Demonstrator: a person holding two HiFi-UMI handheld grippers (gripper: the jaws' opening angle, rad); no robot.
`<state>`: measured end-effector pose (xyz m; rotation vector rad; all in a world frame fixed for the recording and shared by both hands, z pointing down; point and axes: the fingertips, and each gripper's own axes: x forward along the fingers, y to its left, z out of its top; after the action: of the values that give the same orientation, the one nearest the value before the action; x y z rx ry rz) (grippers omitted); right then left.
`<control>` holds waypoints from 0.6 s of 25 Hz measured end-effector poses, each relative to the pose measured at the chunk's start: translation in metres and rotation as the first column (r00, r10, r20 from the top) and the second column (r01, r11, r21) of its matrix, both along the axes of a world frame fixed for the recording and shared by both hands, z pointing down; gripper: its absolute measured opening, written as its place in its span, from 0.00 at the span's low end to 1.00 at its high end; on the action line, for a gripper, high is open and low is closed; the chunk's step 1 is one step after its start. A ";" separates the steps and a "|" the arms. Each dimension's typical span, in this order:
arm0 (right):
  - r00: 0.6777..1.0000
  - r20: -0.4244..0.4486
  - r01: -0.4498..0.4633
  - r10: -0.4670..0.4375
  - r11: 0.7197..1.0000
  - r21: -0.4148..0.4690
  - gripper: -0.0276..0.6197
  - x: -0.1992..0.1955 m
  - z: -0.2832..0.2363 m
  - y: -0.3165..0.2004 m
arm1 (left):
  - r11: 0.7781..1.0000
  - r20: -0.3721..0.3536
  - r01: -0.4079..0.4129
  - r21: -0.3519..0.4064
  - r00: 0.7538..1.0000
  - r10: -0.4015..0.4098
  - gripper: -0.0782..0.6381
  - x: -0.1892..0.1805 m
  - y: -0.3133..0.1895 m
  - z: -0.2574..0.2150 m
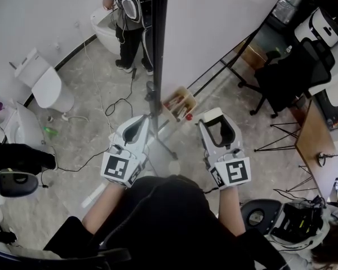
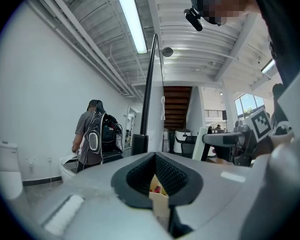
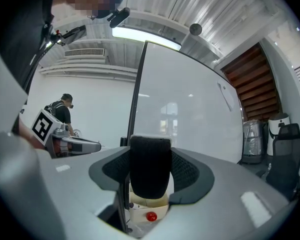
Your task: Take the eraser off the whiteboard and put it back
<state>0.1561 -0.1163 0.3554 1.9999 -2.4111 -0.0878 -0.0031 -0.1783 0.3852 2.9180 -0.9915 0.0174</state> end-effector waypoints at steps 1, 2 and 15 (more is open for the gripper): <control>1.000 0.000 0.003 -0.003 1.000 0.000 0.42 0.000 0.000 -0.002 | 1.000 0.004 0.010 -0.010 1.000 -0.010 0.12 -0.001 -0.001 0.000; 1.000 -0.001 0.007 -0.007 1.000 0.000 0.42 0.000 0.000 -0.005 | 1.000 0.007 0.016 -0.013 1.000 -0.016 0.12 -0.001 -0.001 0.001; 0.994 -0.013 0.107 -0.107 0.994 -0.008 0.42 -0.008 0.005 -0.044 | 0.996 -0.002 0.089 -0.001 0.996 -0.089 0.12 -0.014 -0.008 0.004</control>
<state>0.1486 -0.1599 0.3604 1.8596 -2.5055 -0.0924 -0.0173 -0.1859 0.3897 2.8694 -1.1204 0.0107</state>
